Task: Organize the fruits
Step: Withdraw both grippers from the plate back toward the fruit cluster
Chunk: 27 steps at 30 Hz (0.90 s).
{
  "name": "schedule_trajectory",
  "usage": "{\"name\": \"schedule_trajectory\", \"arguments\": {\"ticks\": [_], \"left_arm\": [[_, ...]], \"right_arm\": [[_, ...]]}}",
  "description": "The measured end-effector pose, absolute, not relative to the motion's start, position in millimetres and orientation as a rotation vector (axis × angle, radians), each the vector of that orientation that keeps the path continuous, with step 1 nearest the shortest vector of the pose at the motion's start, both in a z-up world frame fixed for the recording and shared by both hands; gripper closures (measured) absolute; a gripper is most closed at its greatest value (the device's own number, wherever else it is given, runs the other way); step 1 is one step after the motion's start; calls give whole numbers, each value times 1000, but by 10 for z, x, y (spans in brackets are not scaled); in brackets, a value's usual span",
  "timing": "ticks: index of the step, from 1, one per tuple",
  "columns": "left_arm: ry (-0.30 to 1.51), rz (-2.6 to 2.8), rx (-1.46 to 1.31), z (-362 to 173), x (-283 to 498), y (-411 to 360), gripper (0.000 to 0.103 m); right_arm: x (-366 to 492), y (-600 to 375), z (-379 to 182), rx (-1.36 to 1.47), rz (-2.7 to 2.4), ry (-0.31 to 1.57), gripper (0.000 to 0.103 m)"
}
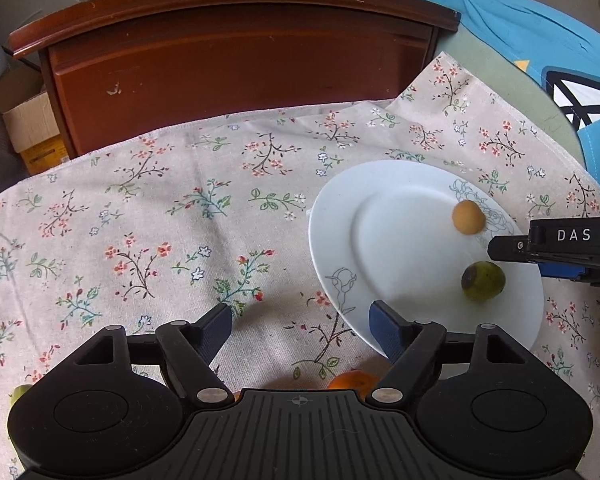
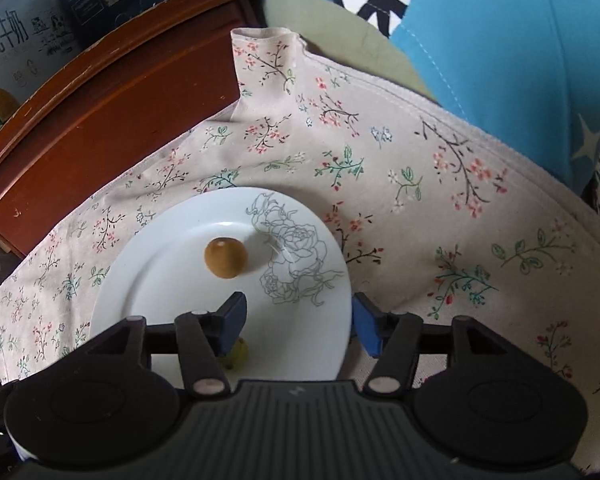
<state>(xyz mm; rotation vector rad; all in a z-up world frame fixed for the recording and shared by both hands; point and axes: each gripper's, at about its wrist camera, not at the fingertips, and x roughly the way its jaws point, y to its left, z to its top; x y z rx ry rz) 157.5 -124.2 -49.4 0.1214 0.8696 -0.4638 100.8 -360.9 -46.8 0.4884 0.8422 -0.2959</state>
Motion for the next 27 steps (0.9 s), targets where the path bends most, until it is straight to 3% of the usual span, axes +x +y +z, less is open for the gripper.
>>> {"name": "schedule_trajectory", "arguments": {"ticks": [27], "left_arm": [[862, -387, 131, -186, 1472, -887, 24]], "right_arm": [[924, -3237, -355, 416, -173, 871, 43]]}}
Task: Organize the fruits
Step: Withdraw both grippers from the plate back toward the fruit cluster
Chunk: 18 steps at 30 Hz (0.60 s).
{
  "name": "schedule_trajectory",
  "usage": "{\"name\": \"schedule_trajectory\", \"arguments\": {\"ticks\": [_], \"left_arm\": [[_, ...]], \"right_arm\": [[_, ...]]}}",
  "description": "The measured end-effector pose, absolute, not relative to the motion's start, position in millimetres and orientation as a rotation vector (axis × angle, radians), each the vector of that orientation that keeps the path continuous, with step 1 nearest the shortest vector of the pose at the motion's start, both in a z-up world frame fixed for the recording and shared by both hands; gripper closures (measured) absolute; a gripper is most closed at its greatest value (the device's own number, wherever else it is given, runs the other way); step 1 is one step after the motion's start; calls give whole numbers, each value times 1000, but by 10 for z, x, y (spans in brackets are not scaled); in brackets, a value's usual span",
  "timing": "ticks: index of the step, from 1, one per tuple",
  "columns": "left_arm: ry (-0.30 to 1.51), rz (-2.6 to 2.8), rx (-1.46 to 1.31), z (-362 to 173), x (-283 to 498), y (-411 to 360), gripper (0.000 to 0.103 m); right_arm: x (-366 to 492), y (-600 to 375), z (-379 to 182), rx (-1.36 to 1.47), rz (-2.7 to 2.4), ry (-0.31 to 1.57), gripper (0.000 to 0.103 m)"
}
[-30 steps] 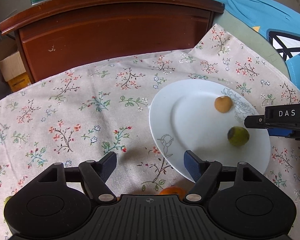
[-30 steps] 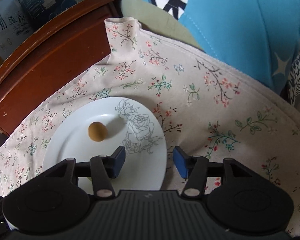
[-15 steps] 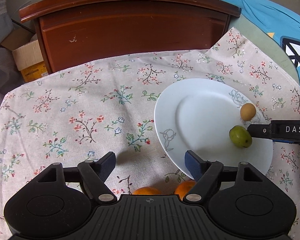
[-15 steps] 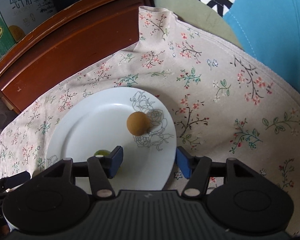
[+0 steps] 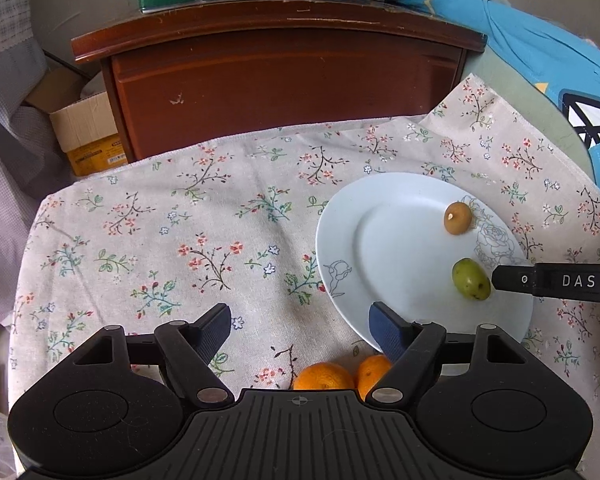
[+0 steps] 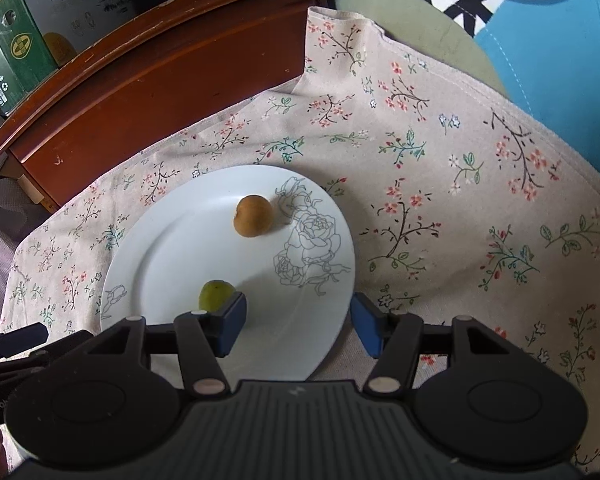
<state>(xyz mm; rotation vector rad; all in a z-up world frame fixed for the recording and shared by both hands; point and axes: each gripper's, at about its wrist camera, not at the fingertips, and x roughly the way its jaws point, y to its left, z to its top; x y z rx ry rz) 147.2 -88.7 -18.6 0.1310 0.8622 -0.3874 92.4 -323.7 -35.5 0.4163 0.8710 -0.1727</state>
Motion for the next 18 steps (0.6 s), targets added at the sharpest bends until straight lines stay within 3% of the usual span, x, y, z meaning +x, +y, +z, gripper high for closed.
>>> {"name": "schedule_trajectory", "arguments": {"ticks": [18], "left_arm": [[917, -270, 20, -193, 928, -387, 19]], "right_arm": [[384, -2780, -197, 364, -23, 828, 44]]}}
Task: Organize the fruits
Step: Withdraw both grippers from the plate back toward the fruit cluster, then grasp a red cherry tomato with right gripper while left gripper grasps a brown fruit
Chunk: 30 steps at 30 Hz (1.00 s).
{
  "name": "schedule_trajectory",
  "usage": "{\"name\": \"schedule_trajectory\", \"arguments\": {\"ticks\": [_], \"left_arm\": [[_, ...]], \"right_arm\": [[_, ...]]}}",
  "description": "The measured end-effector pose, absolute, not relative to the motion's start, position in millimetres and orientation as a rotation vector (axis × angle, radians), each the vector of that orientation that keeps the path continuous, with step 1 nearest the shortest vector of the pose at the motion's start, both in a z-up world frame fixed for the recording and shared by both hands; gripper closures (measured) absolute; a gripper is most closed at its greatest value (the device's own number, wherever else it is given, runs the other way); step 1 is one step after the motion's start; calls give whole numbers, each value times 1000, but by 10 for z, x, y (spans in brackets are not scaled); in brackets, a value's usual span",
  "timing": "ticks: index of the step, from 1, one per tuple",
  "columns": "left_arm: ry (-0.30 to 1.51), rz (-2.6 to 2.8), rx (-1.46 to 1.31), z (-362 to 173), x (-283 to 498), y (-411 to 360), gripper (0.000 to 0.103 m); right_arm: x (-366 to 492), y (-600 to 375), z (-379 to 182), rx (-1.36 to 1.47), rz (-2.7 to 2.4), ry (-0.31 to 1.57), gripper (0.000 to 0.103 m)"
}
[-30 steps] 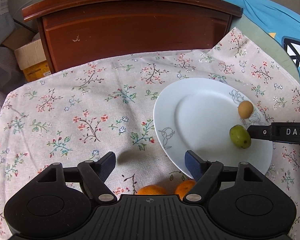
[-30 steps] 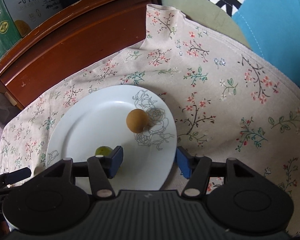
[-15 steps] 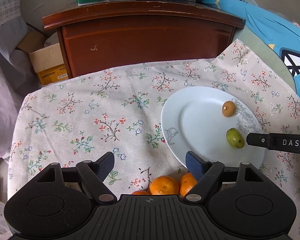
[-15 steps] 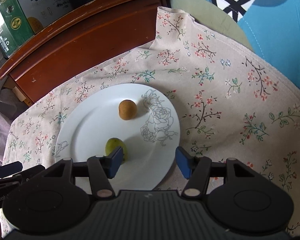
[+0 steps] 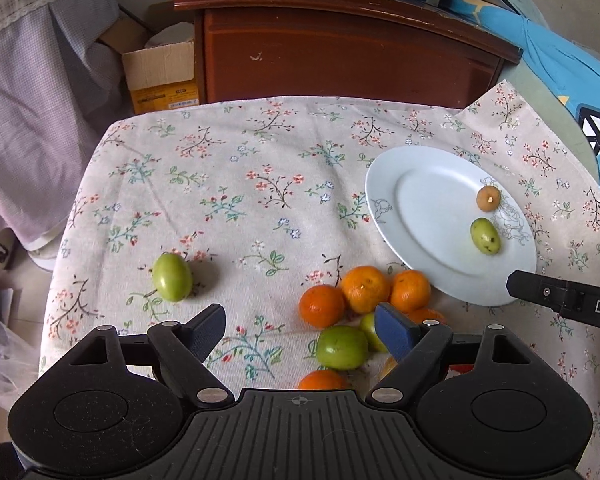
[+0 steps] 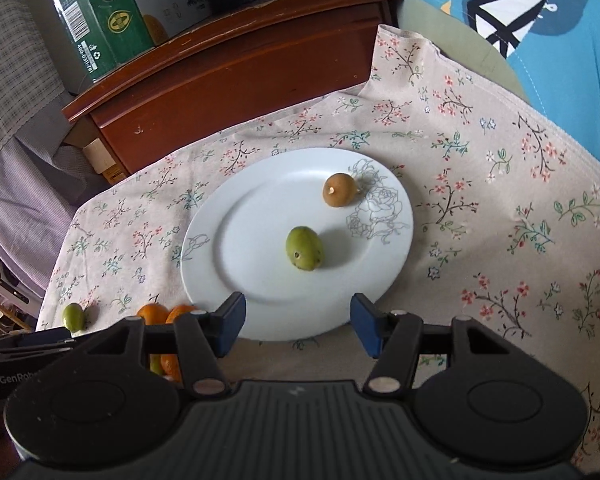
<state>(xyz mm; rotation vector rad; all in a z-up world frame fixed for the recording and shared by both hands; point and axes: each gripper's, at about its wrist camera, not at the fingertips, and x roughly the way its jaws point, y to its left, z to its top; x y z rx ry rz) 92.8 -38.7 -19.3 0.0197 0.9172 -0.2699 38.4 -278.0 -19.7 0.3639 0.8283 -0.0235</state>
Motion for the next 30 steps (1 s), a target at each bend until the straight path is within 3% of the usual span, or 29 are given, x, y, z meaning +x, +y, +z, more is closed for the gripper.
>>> {"name": "schedule_trajectory", "arguments": {"ticks": [20, 30], "left_arm": [[925, -327, 77, -330, 149, -249, 17], [920, -384, 132, -413, 15, -417, 17]], "right_arm": [[-153, -2335, -326, 322, 115, 851, 44], [-122, -2220, -406, 270, 156, 853, 54]]}}
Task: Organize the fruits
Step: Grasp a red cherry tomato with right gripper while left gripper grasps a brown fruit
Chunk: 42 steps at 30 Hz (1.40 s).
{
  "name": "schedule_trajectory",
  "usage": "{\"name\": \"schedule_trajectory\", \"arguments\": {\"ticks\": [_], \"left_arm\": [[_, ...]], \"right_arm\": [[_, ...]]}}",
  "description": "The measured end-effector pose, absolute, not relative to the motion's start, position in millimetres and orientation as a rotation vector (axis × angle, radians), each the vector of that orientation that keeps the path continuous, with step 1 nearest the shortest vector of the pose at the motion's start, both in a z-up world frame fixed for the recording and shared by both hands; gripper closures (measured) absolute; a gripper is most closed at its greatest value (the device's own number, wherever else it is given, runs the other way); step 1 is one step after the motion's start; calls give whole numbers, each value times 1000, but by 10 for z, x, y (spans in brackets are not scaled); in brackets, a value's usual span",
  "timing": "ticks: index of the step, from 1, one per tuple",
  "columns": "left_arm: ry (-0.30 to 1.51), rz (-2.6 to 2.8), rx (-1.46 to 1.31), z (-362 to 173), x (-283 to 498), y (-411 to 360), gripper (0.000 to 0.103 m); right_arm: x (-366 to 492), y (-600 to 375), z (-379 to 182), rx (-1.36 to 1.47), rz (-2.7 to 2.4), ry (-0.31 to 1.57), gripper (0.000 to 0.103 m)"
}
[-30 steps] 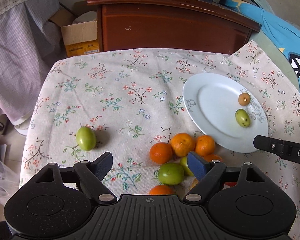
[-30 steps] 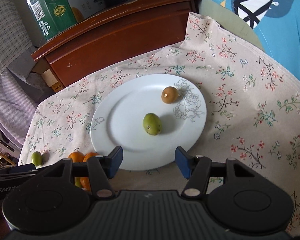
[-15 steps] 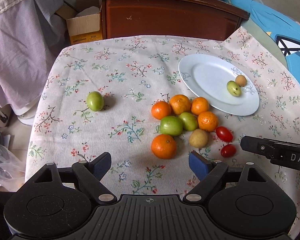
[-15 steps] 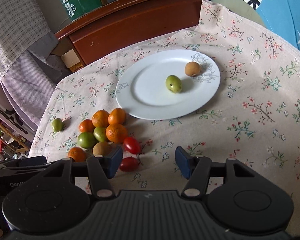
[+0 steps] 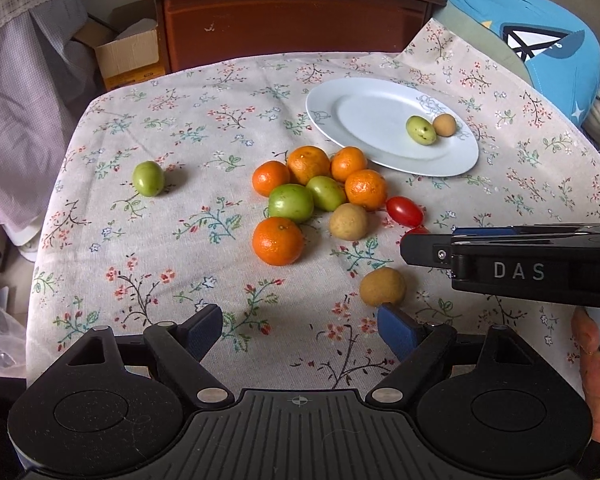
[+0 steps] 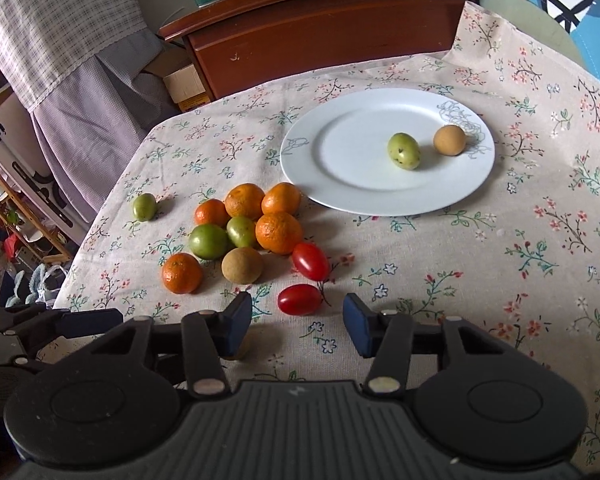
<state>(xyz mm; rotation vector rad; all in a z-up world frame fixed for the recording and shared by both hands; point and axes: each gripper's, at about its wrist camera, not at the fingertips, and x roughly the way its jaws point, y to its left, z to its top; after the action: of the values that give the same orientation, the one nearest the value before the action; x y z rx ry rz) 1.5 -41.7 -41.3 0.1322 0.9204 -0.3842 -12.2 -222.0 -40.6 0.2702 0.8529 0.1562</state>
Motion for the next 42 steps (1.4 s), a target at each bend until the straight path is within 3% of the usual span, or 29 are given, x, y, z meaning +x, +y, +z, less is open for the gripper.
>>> {"name": "schedule_trajectory", "arguments": {"ticks": [7, 13, 29, 34, 38, 42], "left_arm": [[914, -418, 135, -436, 3, -462, 17], [900, -460, 122, -459, -14, -527, 18], [863, -477, 117, -518, 17, -679, 29], [844, -497, 136, -530, 11, -738, 41], [832, -507, 141, -525, 8, -740, 57], [830, -523, 121, -514, 13, -719, 68]], "right_arm": [[-67, -2203, -457, 260, 157, 856, 61], [-54, -2155, -482, 209, 159, 843, 76], [-71, -2411, -367, 332, 81, 832, 77], [-71, -2414, -371, 335, 82, 836, 77], [-67, -2409, -377, 338, 79, 838, 77], [-65, -2410, -379, 339, 79, 839, 77]]}}
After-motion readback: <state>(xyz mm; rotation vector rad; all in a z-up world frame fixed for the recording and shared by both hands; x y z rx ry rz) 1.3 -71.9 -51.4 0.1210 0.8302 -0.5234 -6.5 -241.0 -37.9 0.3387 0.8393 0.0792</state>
